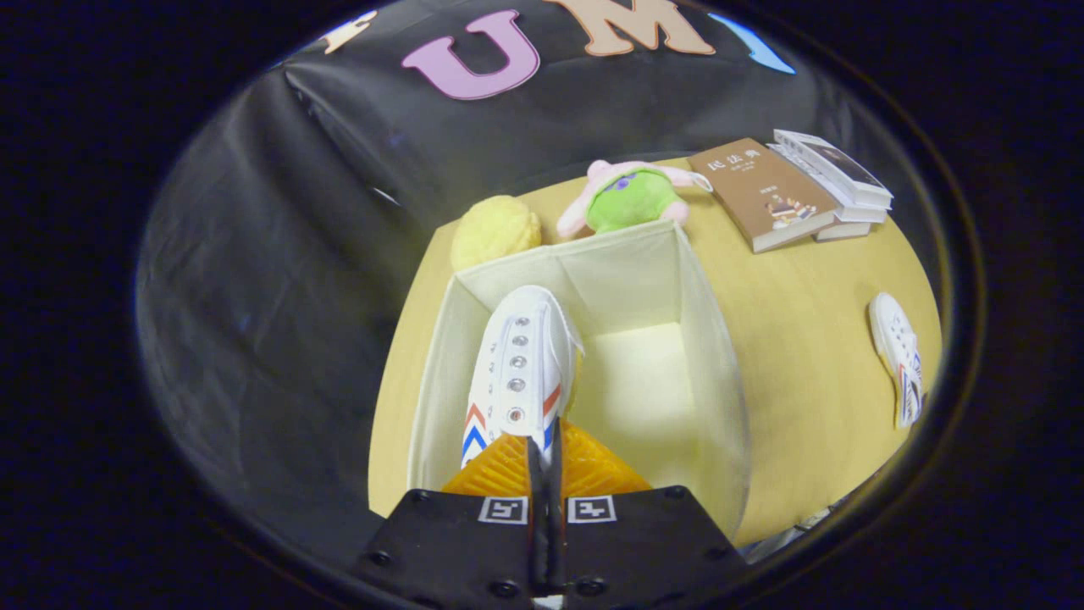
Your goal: Open the storage box then place both shoes into the box .Put the left shoe in first, then the right shoe, with the right side of both shoes facing outward in a uniform manner.
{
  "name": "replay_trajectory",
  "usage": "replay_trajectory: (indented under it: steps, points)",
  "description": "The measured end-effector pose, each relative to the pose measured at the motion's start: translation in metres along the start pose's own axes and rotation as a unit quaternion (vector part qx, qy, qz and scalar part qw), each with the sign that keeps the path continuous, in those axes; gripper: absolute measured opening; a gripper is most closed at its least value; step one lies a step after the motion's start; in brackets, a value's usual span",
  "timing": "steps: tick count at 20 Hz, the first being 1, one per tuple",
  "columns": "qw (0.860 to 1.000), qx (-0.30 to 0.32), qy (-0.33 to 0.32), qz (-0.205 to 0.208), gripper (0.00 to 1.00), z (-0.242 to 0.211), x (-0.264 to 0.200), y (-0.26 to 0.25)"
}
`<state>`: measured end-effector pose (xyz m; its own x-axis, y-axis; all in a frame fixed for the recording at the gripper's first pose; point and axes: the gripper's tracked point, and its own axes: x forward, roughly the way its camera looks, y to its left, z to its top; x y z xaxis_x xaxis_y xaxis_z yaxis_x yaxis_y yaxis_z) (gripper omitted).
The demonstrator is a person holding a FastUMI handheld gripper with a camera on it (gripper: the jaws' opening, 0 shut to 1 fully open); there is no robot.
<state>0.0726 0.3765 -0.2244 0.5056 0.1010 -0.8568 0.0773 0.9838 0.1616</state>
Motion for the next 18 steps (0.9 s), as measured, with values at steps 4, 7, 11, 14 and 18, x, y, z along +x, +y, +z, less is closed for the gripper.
replay_trajectory:
  steps: [4, 7, 11, 14, 18]
  points:
    - [1.0, 0.01, 0.018, -0.02, 0.03, -0.007, 0.011, 0.001]
    - [0.999, 0.008, 0.029, -0.026, 0.03, -0.018, 0.014, 0.001]
    - [0.998, 0.011, 0.061, -0.032, 0.03, -0.042, 0.031, -0.005]
    - [0.997, -0.001, 0.08, -0.016, 0.09, -0.049, 0.036, 0.002]
    - [0.993, -0.006, 0.101, 0.066, 0.45, -0.046, 0.007, 0.027]
